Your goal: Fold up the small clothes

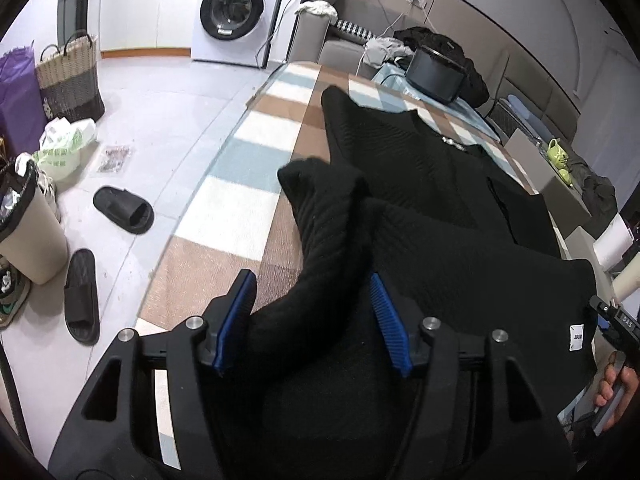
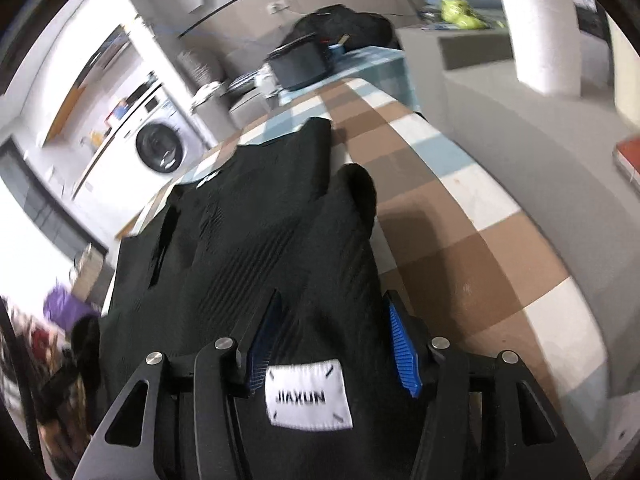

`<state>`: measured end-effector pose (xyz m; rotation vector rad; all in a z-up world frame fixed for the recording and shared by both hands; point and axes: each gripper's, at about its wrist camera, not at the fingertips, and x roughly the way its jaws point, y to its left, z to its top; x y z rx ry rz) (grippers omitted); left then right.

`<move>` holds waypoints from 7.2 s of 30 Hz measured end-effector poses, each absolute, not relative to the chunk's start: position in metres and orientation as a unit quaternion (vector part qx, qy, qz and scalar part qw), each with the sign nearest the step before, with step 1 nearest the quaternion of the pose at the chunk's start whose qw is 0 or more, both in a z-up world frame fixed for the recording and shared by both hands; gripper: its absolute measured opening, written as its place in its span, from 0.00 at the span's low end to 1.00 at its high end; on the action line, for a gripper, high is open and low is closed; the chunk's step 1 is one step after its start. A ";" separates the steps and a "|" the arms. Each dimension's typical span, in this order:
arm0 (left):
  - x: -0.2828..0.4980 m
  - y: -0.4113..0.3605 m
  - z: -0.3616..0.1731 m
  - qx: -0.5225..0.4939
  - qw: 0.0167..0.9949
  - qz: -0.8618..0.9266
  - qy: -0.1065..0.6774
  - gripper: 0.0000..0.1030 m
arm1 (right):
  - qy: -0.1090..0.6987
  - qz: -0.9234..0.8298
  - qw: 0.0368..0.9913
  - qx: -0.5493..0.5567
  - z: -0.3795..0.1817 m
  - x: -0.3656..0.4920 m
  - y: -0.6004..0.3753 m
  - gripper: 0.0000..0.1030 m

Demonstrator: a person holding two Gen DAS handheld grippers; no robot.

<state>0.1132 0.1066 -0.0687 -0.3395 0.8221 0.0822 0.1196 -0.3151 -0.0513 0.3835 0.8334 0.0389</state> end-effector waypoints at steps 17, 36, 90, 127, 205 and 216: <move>0.056 0.093 0.079 -0.155 0.938 -0.029 0.308 0.58 | 0.297 0.106 0.949 -0.027 0.160 0.054 -0.298 0.91; 0.081 0.081 0.052 -0.119 0.925 -0.025 0.361 0.67 | 0.404 0.122 0.906 0.032 0.053 0.111 -0.339 0.99; 0.212 0.095 -0.086 -0.135 0.893 0.006 0.430 0.54 | 0.436 0.081 0.890 0.109 -0.074 0.215 -0.308 0.48; 0.112 0.103 -0.067 -0.112 0.900 0.011 0.420 0.33 | 0.446 0.115 0.882 0.098 -0.067 0.151 -0.321 0.28; 0.126 0.113 -0.061 -0.136 0.901 0.081 0.405 0.57 | 0.350 0.107 0.917 0.158 -0.042 0.179 -0.319 0.04; 0.132 0.107 -0.064 -0.123 0.905 0.060 0.403 0.55 | 0.383 0.096 0.902 0.177 -0.053 0.190 -0.333 0.13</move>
